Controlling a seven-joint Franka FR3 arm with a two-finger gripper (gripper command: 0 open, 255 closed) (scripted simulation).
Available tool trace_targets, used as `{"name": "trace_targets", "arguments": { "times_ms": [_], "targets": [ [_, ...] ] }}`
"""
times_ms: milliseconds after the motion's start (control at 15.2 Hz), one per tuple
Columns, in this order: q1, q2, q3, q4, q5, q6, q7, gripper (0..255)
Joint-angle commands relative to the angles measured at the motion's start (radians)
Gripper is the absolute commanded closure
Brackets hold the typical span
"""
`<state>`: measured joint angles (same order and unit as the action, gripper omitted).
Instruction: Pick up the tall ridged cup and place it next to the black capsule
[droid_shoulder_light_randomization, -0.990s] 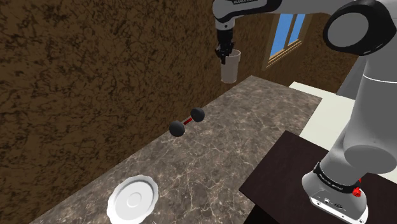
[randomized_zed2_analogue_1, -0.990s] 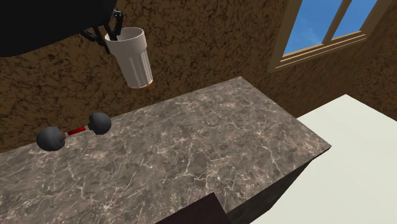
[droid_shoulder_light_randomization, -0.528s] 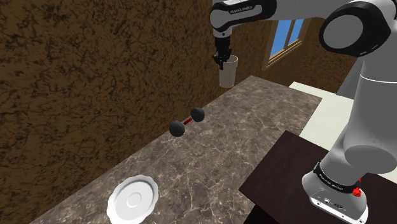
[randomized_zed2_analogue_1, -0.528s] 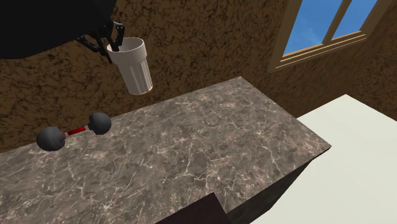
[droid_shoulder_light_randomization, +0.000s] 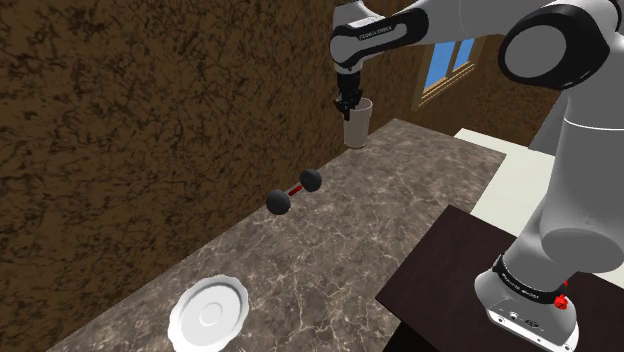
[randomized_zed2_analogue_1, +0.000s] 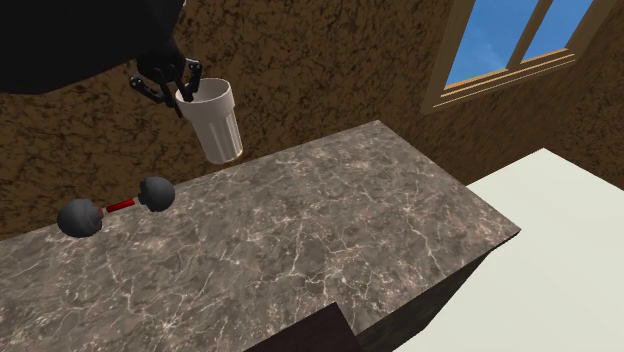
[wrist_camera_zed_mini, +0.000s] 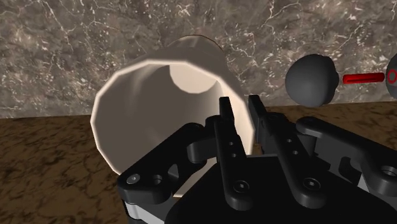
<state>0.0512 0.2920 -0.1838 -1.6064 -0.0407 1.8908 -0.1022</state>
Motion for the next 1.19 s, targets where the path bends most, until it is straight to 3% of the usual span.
{"name": "trace_targets", "arguments": {
  "times_ms": [0,1122],
  "targets": [
    [0.000,0.003,0.000,-0.020,0.000,0.025,0.001,255],
    [-0.004,0.073,0.004,-0.155,0.009,0.228,0.009,255]
  ]
}}
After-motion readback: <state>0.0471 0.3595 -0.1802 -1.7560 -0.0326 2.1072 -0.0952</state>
